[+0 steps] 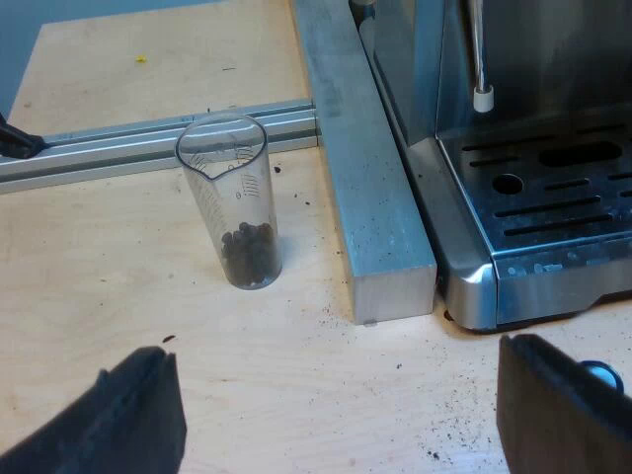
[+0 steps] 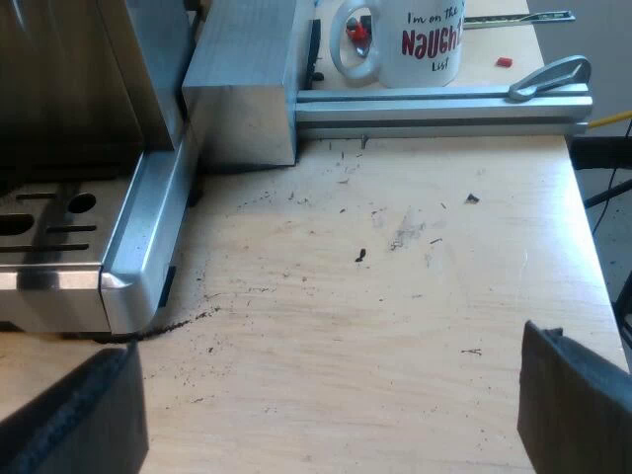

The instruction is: Pour the beans into the coffee machine

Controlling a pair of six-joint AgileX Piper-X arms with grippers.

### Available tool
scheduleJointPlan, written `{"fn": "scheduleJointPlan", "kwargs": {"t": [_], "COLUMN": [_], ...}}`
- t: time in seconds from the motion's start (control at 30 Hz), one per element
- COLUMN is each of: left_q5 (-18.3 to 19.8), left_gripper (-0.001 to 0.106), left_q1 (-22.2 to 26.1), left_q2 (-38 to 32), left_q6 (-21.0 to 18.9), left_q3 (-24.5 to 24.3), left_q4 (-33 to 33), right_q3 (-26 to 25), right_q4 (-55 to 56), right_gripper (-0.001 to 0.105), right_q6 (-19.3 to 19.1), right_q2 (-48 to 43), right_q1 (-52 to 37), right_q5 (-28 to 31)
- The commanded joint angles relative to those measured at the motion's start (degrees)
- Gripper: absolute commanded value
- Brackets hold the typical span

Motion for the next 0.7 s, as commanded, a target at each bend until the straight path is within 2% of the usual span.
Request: {"fn": "scheduleJointPlan", "kwargs": {"t": [0.03,0.4,0.5,0.63,0.7], "left_q5": [-0.64,-0.82,-0.82,-0.95,-0.95], "left_gripper": [0.067,0.067,0.069,0.080,0.080], "left_q1": [-0.08,-0.08,-0.08,-0.08,-0.08], "left_q2": [-7.95,-7.76,-6.40,-2.98,-1.71], "left_q6": [-0.14,-0.14,-0.14,-0.65,-0.65], "left_q3": [-0.14,-0.52,-1.42,-3.25,-3.89], "left_q4": [-1.04,-1.54,-1.25,-1.70,-2.64], "right_q3": [-0.25,-1.18,-3.32,-7.86,-9.65], "right_q4": [-0.54,-2.83,-2.28,-1.73,-1.73], "right_gripper": [0.078,0.078,0.078,0.078,0.078], "right_q6": [-0.36,-0.36,-0.36,-0.81,-1.06], "right_q2": [-2.18,-1.29,1.71,7.86,10.31], "right_q1": [0.06,0.24,2.15,7.31,9.39], "right_q5": [-0.38,-0.55,-0.55,-0.55,-0.55]}}
